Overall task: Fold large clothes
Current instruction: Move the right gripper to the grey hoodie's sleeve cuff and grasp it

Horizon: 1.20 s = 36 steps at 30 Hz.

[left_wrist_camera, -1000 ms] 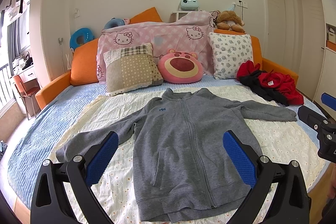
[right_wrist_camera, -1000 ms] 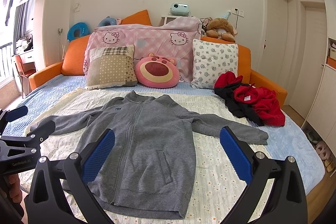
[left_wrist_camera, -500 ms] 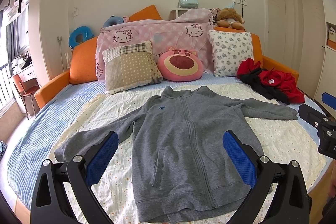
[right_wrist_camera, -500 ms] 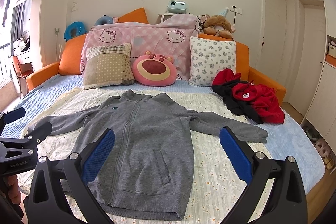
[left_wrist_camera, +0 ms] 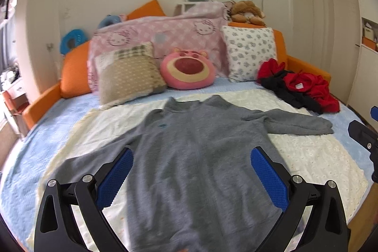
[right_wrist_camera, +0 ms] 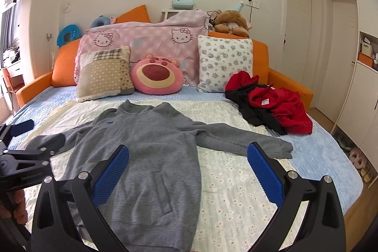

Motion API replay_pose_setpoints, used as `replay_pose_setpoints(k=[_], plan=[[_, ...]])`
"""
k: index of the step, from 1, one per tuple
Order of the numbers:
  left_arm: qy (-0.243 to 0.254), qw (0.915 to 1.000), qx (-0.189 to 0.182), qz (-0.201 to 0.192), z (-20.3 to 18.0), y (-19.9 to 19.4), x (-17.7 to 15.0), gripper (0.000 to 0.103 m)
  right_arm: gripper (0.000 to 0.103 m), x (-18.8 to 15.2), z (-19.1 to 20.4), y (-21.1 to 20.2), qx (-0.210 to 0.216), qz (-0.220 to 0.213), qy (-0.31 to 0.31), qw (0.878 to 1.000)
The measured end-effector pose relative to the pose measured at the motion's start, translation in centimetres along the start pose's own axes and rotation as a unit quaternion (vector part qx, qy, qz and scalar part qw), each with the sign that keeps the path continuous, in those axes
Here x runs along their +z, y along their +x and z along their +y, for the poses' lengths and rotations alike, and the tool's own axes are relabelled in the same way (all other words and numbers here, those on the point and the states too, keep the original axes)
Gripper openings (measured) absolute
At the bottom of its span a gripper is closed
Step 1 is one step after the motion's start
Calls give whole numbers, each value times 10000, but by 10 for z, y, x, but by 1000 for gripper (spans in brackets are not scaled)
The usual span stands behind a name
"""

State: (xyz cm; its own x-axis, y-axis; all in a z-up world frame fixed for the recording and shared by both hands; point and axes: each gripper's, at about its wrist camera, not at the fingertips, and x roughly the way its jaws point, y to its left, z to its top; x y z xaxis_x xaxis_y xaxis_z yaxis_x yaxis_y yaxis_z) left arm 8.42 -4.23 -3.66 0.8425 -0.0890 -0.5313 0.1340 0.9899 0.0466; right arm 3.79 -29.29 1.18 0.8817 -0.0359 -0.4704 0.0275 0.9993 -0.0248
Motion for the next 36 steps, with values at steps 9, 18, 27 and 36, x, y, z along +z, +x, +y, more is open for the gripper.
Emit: replay_pose_setpoints(k=[9,18,27,36], plan=[[-258,9990,-349,85,-50,86,30,101,99,-2,-63,45,-442,-72,-55,9990],[-184,9992,-168,326,-113,202,56,101,99,-25,-167,118,-661,293,396,9966],[95,9957,-108,911,-167,327,46,101,99,-49,-247,188,-880,794,343,9924],[582,9825,-195,1760,-200,397,4,101,97,-74,-324,252,-840,1260,538,9870]])
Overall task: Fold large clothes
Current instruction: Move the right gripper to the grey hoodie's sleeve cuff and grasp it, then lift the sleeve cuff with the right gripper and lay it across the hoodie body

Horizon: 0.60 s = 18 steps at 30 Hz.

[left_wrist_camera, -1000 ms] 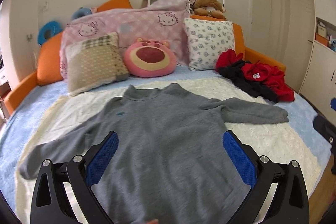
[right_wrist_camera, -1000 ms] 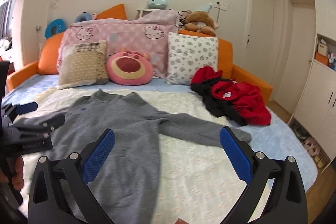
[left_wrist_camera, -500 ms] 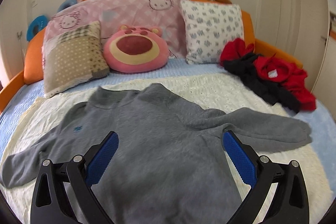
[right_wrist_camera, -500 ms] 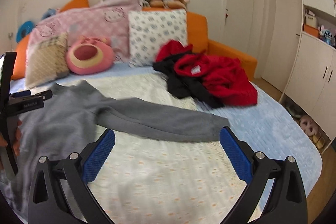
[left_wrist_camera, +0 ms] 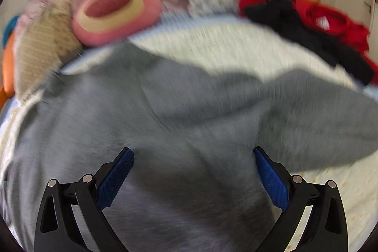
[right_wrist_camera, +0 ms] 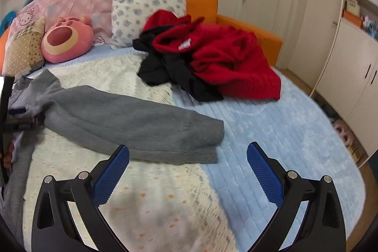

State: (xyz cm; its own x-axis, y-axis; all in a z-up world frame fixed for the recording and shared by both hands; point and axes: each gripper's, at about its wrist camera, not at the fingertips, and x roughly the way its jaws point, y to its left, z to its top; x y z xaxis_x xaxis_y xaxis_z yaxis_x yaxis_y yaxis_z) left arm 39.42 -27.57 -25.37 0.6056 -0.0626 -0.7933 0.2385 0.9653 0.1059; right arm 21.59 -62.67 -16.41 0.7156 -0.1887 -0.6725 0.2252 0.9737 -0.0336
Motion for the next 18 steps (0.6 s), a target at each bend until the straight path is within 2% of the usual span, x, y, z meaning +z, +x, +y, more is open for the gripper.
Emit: replay_pose_setpoints(k=[3,6,8,9,10,11,12,14,18], plan=[[-102,9999,-73,-46,3,3,-2,101,94,-2,-21,25,311,237,363,9986],[-226,9995,-225,-54,10,3,-5,101,92,2,-34,49,391,548,699,9953],[-258,9993,-251,-108,12,2,-7,101,84,7,-37,64,338,660,795,9941],[-259,9993,-256,-130,13,2,-8,101,74,10,-36,72,318,743,787,9936],[-281,9991,-286,-147,14,2,-9,101,71,12,-36,78,263,810,765,9934],[-313,9989,-299,-167,15,2,-8,98,68,15,-34,85,227,896,759,9928],[-366,9986,-310,-204,17,1,-8,96,61,17,-34,94,231,1017,809,9912],[-498,9977,-380,-269,22,-1,-10,93,60,19,-36,109,297,1233,997,9869],[-559,9965,-506,-352,23,-4,-11,93,62,16,-34,135,204,1660,1214,9784]])
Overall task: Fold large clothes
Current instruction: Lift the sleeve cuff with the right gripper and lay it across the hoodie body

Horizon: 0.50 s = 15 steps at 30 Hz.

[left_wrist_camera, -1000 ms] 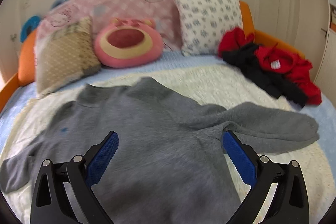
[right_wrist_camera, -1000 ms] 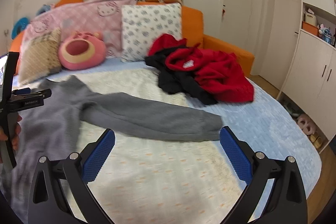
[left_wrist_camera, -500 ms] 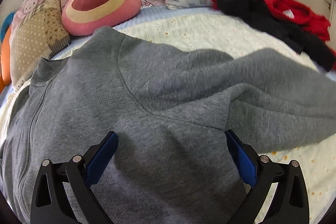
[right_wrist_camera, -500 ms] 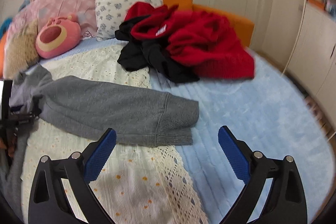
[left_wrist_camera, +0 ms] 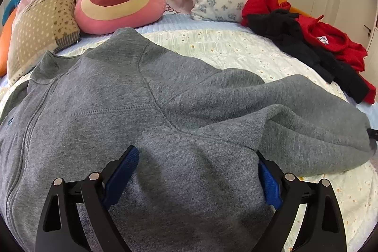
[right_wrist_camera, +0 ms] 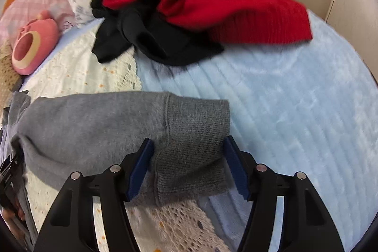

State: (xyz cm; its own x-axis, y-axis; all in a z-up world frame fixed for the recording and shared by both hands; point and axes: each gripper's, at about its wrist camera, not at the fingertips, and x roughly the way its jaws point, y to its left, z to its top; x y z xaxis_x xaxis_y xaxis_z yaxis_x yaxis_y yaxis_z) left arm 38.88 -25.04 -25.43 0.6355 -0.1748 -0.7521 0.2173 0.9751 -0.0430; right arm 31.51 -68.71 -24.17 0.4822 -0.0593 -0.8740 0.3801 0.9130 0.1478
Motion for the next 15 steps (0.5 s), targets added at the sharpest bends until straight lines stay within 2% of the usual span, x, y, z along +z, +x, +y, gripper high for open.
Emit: replay_pose_setpoints(k=[2,4,6,10,11,15], plan=[[-13,9998,-183,-98,1,-3,-1,93,59,1,1,2,-27,18,32,10000],[-57,9993,-330,-159,4,-4,-2,93,46,1,1,0,51,-11,53,10000],[-72,9992,-345,-174,5,-4,-2,93,40,2,0,-1,177,-31,103,9998],[291,9995,99,-9,-12,4,-2,93,27,2,9,-8,229,-111,27,9997],[426,9987,264,35,-18,6,-2,93,27,4,11,-11,226,-138,11,9997],[607,9971,455,-20,-25,4,0,92,25,16,30,-47,198,-519,-242,9982]])
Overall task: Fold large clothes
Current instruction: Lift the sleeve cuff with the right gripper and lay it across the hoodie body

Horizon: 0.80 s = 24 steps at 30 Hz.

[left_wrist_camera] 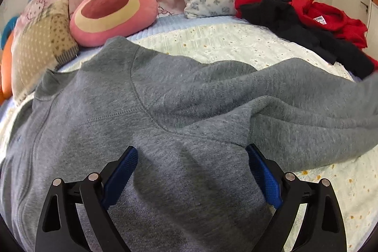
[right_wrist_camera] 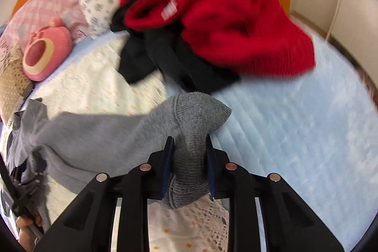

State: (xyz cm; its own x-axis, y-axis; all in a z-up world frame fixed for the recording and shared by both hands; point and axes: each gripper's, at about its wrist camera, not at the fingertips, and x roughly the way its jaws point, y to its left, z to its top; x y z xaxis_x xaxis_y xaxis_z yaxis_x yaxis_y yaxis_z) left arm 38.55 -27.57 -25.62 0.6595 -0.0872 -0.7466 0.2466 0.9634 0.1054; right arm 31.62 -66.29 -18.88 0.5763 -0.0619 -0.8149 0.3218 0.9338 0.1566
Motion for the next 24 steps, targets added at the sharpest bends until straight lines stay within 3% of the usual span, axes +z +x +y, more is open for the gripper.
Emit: replay_pose_setpoints(k=[2,5,9,11,13,14,18,24], plan=[[141,9996,37,-255,-5,-12,0,85,24,15,19,-27,65,-255,-233,9994],[535,9962,-276,-634,-21,-41,-4,84,24,38,55,-64,153,-609,-624,9961],[1067,9941,-69,-186,-44,-34,-12,84,24,66,122,-109,290,-1057,-1149,9873],[928,9956,-103,103,-44,-21,-15,78,23,84,170,-138,402,-1243,-1492,9801],[834,9965,-75,84,-43,-23,-17,73,23,95,216,-161,547,-1395,-1750,9731],[863,9963,6,44,-46,-26,-17,67,23,97,240,-172,625,-1465,-1909,9686],[1242,9910,485,-143,-63,-31,-25,66,23,97,349,-209,842,-1645,-2675,9457],[1371,9881,657,-236,-72,-31,-32,66,23,46,513,-221,1204,-1615,-3842,9010]])
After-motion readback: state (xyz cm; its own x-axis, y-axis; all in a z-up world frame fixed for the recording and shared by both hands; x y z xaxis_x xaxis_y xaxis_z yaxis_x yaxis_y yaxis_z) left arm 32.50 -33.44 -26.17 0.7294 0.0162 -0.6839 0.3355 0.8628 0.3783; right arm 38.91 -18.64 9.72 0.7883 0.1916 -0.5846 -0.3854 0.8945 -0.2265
